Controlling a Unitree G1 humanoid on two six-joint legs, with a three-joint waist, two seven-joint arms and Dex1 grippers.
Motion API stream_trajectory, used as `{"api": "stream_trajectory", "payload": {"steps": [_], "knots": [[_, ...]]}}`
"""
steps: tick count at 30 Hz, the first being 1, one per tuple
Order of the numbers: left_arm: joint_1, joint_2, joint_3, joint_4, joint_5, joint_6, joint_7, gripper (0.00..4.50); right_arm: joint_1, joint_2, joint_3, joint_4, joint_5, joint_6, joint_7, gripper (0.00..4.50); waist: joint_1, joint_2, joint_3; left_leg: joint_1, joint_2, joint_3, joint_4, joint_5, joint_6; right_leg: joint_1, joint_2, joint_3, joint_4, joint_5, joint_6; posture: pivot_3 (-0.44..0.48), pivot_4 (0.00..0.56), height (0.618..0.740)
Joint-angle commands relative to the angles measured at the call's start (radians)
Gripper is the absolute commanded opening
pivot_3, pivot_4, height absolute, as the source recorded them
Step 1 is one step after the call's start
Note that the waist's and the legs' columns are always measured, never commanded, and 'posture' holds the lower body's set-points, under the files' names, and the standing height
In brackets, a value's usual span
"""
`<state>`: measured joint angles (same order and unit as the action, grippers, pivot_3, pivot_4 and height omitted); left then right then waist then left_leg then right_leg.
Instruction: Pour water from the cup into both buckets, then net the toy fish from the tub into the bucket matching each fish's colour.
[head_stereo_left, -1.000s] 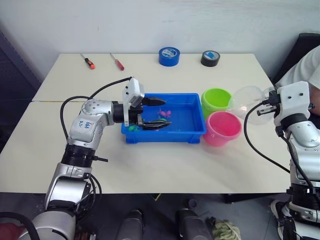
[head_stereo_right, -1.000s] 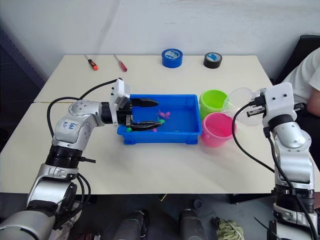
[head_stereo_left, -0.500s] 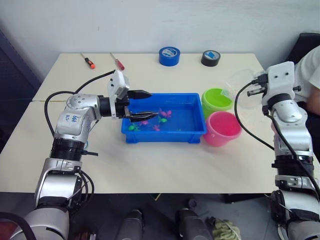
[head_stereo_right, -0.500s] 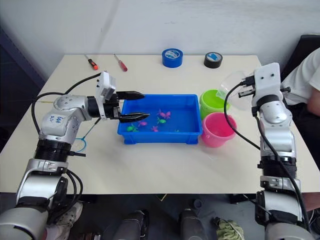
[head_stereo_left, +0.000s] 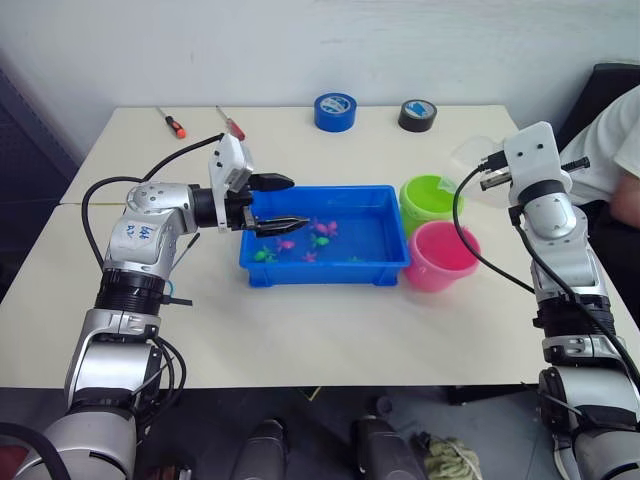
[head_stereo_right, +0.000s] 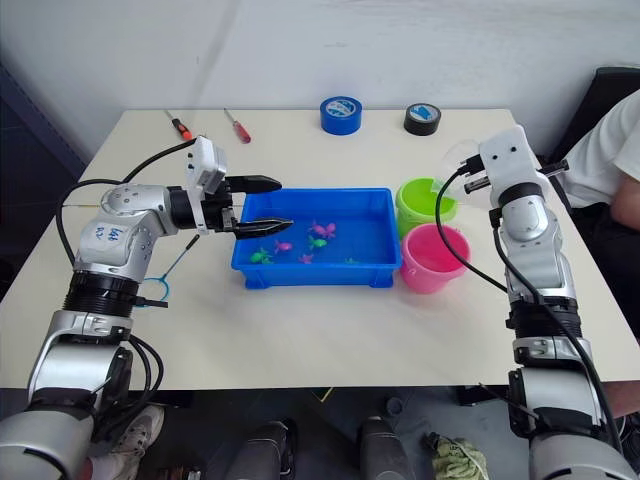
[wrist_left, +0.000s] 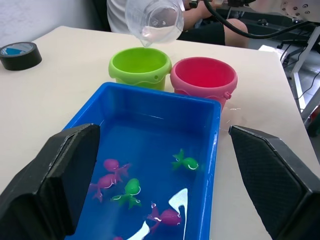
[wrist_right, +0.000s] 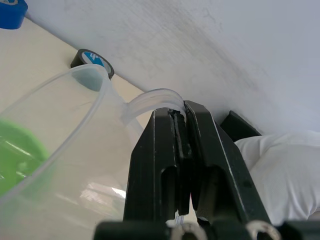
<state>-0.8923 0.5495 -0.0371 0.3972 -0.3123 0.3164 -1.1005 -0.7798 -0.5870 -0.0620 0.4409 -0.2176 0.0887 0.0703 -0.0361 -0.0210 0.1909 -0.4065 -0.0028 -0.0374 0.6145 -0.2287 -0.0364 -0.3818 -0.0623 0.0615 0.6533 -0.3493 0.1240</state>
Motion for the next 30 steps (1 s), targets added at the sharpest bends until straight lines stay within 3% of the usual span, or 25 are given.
{"api": "stream_trajectory", "payload": {"steps": [1, 30], "knots": [[-0.006, 0.012, 0.034, -0.023, -0.003, -0.014, 0.015, 4.50, -0.050, -0.023, 0.015, 0.000, -0.042, -0.043, -0.028, 0.04, -0.001, 0.000, 0.000, 0.000, 0.000, 0.000, 0.000, 0.000, 0.000, 0.000, 0.000, 0.000, 0.000, 0.000, 0.000, 0.000, 0.150, 0.734], [0.022, -0.023, 0.073, -0.077, -0.022, -0.020, 0.091, 4.50, -0.100, -0.052, 0.185, 0.091, -0.301, -0.137, -0.118, 0.04, -0.011, 0.000, 0.000, -0.005, 0.000, 0.008, 0.000, 0.003, -0.002, -0.011, 0.000, 0.006, 0.006, 0.000, 0.000, 0.000, 0.150, 0.734]]}}
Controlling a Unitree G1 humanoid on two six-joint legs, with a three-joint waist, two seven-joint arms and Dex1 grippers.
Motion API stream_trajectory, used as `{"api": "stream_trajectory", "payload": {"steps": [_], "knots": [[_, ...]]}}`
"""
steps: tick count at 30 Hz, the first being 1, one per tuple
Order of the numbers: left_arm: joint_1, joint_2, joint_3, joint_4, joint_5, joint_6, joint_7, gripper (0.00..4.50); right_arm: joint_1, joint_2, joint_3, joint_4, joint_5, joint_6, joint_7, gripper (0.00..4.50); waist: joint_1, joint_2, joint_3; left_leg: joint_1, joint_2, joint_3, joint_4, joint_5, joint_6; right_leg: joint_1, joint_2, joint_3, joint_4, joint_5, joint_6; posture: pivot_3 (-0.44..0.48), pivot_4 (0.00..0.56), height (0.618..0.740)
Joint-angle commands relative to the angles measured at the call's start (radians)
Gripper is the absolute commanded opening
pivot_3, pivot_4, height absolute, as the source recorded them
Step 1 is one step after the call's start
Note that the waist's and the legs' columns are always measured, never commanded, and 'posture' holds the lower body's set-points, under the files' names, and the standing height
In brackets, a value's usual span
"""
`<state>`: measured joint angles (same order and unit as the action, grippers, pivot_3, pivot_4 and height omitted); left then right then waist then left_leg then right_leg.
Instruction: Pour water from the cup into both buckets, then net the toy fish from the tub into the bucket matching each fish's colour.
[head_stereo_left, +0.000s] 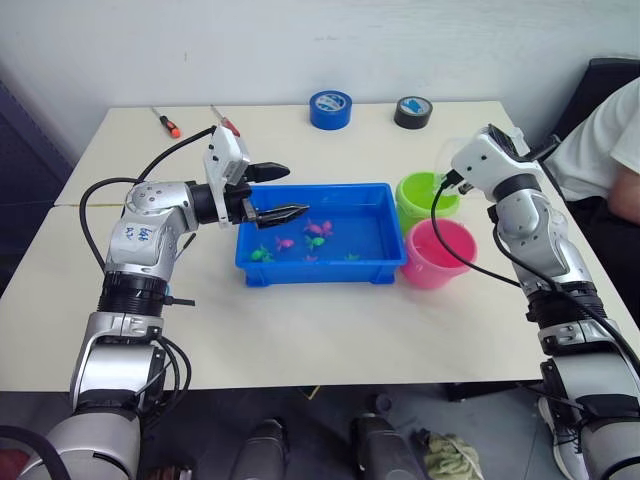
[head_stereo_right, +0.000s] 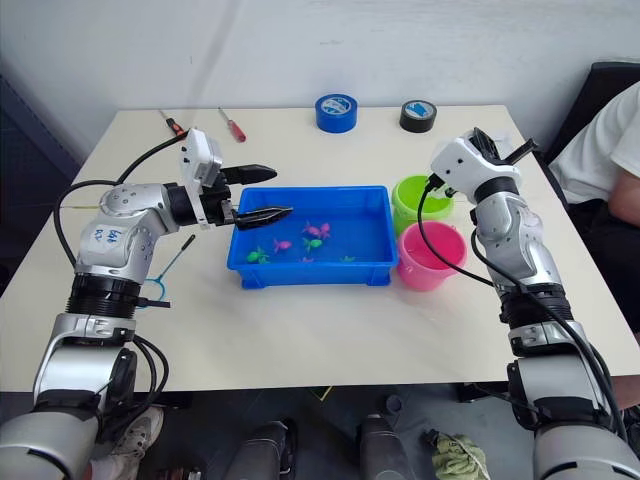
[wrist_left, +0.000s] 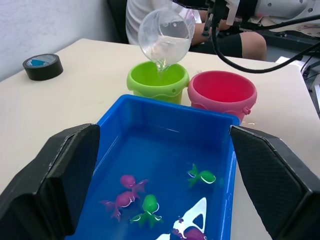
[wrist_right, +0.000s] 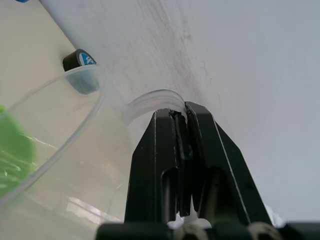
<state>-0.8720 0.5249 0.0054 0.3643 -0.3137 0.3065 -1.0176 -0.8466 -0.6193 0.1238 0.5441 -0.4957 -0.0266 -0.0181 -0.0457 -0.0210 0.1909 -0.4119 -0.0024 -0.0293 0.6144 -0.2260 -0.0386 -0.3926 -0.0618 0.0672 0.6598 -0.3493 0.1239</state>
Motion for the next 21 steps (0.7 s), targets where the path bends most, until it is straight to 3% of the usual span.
{"api": "stream_trajectory", "payload": {"steps": [1, 21], "knots": [[0.004, 0.002, 0.032, -0.049, -0.021, -0.008, 0.009, 4.50, -0.036, -0.018, 0.006, -0.005, -0.034, -0.021, -0.037, 0.04, -0.004, 0.000, 0.000, 0.000, 0.000, 0.000, 0.000, 0.000, 0.000, 0.000, 0.000, 0.000, 0.000, 0.000, 0.000, 0.000, 0.150, 0.734], [0.026, 0.002, 0.047, -0.088, -0.025, 0.003, 0.027, 4.50, -0.078, -0.031, 0.139, 0.048, -0.215, -0.109, -0.160, 0.04, -0.011, 0.000, 0.000, 0.001, 0.000, 0.001, 0.000, 0.001, 0.000, -0.001, 0.000, 0.002, 0.001, 0.000, 0.000, 0.000, 0.150, 0.734]]}}
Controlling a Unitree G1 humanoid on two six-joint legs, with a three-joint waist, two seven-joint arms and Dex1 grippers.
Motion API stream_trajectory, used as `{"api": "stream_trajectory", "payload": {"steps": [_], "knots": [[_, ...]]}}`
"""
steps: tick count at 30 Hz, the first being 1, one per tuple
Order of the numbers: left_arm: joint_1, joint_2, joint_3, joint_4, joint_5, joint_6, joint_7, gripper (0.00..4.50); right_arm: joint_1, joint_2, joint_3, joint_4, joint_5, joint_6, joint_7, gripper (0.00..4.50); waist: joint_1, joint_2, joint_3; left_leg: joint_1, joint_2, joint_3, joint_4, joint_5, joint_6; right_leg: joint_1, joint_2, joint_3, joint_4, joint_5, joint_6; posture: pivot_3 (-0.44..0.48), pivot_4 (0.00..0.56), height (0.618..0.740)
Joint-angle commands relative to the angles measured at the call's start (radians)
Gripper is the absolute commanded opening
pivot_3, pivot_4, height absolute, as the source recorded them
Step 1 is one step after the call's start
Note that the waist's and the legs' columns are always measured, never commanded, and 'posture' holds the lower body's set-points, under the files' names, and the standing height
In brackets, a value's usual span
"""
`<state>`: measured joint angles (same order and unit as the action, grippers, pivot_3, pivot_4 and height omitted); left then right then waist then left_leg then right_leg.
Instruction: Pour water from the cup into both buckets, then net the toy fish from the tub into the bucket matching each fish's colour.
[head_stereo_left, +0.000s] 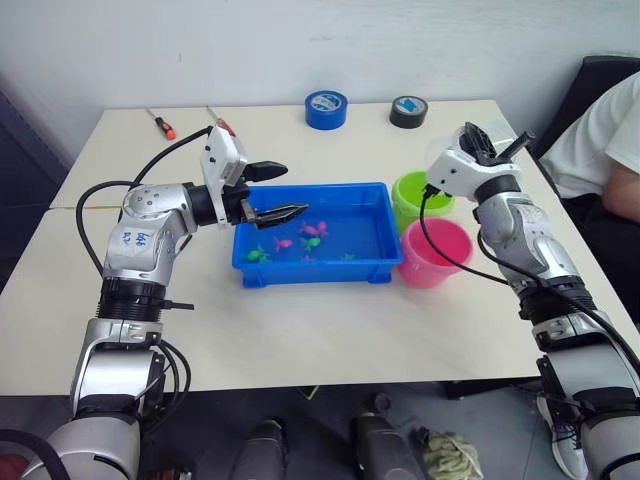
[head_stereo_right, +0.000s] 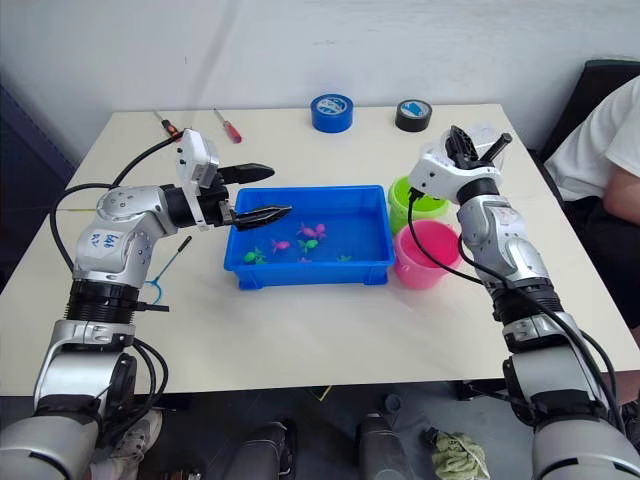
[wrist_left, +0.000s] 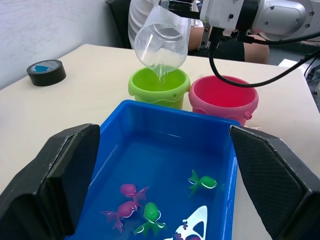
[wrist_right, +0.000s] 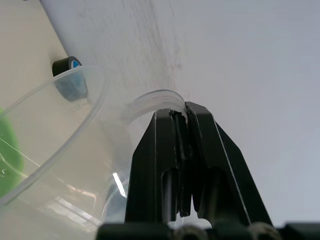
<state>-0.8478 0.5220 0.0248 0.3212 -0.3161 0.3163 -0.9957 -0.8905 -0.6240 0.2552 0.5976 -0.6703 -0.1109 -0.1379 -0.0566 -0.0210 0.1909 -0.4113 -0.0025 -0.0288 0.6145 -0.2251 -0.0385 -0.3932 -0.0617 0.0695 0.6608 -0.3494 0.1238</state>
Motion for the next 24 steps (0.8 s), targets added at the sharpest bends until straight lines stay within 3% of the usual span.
{"api": "stream_trajectory", "payload": {"steps": [1, 19, 24], "knots": [[0.003, 0.006, 0.029, -0.047, -0.024, -0.006, 0.005, 4.50, -0.036, -0.029, 0.014, -0.002, -0.049, -0.029, -0.044, 0.04, -0.001, 0.000, 0.000, 0.000, 0.000, 0.000, 0.000, 0.000, 0.000, 0.000, 0.000, 0.000, 0.000, 0.000, 0.000, 0.000, 0.150, 0.734], [0.005, 0.012, 0.031, -0.048, -0.019, -0.007, 0.004, 4.50, -0.049, -0.025, 0.011, 0.025, -0.076, -0.048, -0.061, 0.04, -0.001, 0.000, 0.000, 0.000, 0.000, 0.000, 0.000, 0.000, 0.000, 0.000, 0.000, 0.001, 0.000, 0.000, 0.000, 0.000, 0.150, 0.734], [0.008, 0.013, 0.032, -0.054, -0.021, -0.004, 0.006, 4.50, -0.046, 0.010, -0.034, 0.037, -0.002, -0.032, -0.041, 0.04, -0.001, 0.000, 0.000, 0.000, 0.000, 0.000, 0.000, 0.000, 0.000, 0.000, 0.000, 0.001, 0.000, 0.000, 0.000, 0.000, 0.150, 0.734]]}}
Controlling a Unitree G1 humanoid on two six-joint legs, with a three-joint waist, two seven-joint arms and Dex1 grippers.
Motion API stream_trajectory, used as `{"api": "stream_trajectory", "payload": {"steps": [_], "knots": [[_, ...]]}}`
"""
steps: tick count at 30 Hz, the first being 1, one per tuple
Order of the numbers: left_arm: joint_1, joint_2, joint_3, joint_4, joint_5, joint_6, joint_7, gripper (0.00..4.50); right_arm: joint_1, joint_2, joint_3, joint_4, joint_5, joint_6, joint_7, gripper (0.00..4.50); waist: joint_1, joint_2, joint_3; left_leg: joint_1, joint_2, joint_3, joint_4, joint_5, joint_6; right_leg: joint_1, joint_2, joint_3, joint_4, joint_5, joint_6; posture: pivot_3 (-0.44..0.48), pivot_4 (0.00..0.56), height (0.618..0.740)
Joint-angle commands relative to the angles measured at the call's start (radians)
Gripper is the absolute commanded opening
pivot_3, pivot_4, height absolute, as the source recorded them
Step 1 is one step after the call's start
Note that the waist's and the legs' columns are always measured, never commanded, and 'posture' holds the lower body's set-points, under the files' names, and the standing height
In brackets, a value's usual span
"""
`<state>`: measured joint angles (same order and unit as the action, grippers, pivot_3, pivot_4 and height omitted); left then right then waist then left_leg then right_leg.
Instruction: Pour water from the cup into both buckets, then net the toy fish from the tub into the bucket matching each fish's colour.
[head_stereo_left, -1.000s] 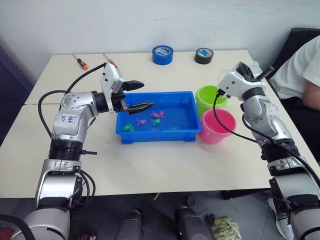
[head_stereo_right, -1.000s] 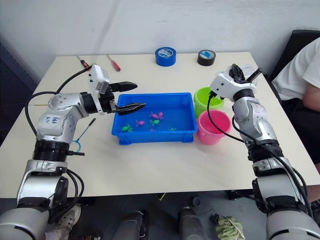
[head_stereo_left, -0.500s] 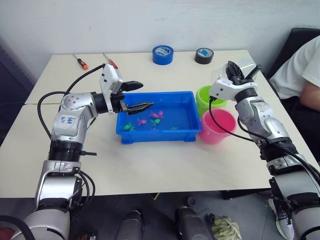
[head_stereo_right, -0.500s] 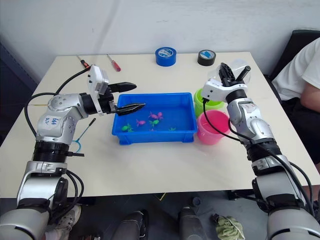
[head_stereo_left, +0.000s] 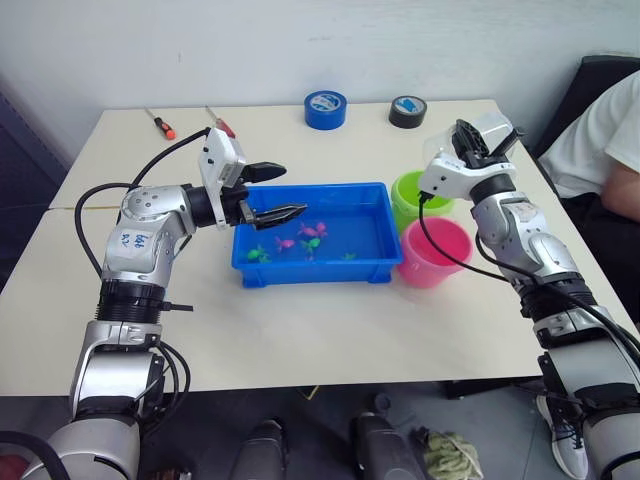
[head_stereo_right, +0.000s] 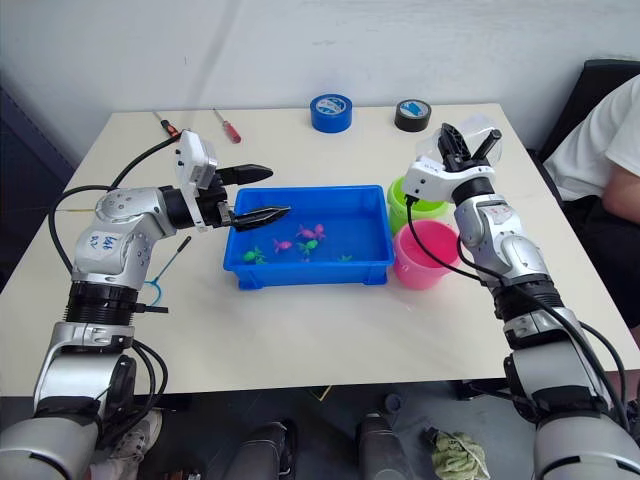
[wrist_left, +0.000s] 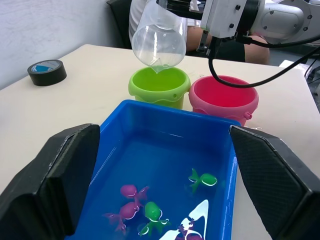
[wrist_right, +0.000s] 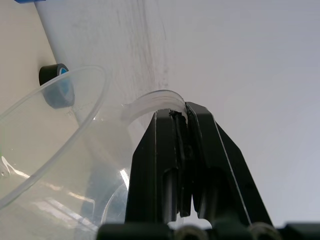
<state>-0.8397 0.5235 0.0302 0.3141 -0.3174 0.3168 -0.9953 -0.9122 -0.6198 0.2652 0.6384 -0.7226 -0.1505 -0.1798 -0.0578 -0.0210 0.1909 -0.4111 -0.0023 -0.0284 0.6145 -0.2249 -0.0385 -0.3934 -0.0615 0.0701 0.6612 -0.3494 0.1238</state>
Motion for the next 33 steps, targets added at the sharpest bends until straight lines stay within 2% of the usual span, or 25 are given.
{"api": "stream_trajectory", "payload": {"steps": [1, 8, 11, 14, 17, 21, 28, 33], "knots": [[0.001, 0.012, 0.028, -0.050, -0.021, -0.002, 0.006, 4.50, -0.018, 0.021, -0.083, -0.004, 0.102, 0.030, 0.016, 0.04, 0.000, 0.000, 0.000, 0.000, 0.000, 0.000, 0.000, 0.000, 0.000, 0.000, 0.000, 0.000, 0.000, 0.000, 0.000, 0.000, 0.150, 0.734], [0.002, 0.010, 0.036, -0.060, -0.049, 0.015, -0.013, 4.50, 0.062, 0.076, -0.410, -0.104, 0.482, 0.216, 0.120, 0.04, 0.007, 0.000, 0.000, 0.000, 0.002, 0.000, 0.000, 0.001, -0.001, 0.001, 0.000, -0.001, 0.000, 0.000, 0.000, 0.000, 0.150, 0.734], [-0.001, 0.009, 0.032, -0.056, -0.054, 0.017, -0.022, 4.50, 0.095, 0.088, -0.521, -0.160, 0.600, 0.286, 0.129, 0.04, 0.012, 0.000, 0.000, -0.001, 0.003, 0.001, 0.001, 0.001, 0.001, 0.001, -0.002, -0.001, 0.000, 0.000, 0.000, 0.000, 0.150, 0.734], [-0.011, -0.002, 0.020, -0.039, -0.051, 0.009, -0.030, 4.50, 0.147, 0.137, -0.694, -0.238, 0.786, 0.405, 0.121, 0.04, 0.007, 0.000, 0.000, 0.000, 0.003, 0.004, 0.001, 0.001, 0.001, 0.001, -0.001, -0.001, 0.000, 0.000, 0.000, 0.000, 0.150, 0.734], [-0.018, -0.011, 0.018, -0.030, -0.049, 0.005, -0.034, 4.50, 0.204, 0.170, -0.755, -0.295, 0.854, 0.460, 0.103, 0.04, 0.003, 0.000, 0.000, 0.000, 0.003, 0.007, 0.000, 0.001, 0.001, 0.001, 0.000, -0.001, 0.001, 0.000, 0.000, 0.000, 0.150, 0.734], [-0.027, -0.027, 0.008, -0.018, -0.043, 0.003, -0.041, 4.50, 0.270, 0.278, -0.857, -0.330, 0.993, 0.504, 0.066, 0.04, -0.001, 0.000, 0.000, 0.002, 0.003, 0.009, 0.000, 0.001, 0.001, 0.001, 0.001, 0.002, 0.002, 0.000, 0.000, 0.000, 0.150, 0.734], [-0.041, -0.020, 0.001, -0.018, -0.041, 0.014, -0.054, 4.50, 0.241, 0.367, -0.921, -0.168, 1.077, 0.346, 0.019, 0.04, -0.008, -0.001, 0.000, 0.006, 0.002, 0.011, 0.000, 0.001, 0.001, 0.001, 0.002, 0.010, 0.004, 0.001, 0.001, 0.000, 0.150, 0.734], [-0.031, -0.005, 0.005, -0.033, -0.041, 0.022, -0.056, 4.50, 0.234, 0.381, -0.923, -0.158, 1.122, 0.315, 0.003, 0.04, -0.014, -0.001, 0.000, 0.006, 0.003, 0.010, 0.000, 0.001, 0.002, 0.001, 0.002, 0.013, 0.003, 0.002, 0.003, 0.000, 0.150, 0.734]]}}
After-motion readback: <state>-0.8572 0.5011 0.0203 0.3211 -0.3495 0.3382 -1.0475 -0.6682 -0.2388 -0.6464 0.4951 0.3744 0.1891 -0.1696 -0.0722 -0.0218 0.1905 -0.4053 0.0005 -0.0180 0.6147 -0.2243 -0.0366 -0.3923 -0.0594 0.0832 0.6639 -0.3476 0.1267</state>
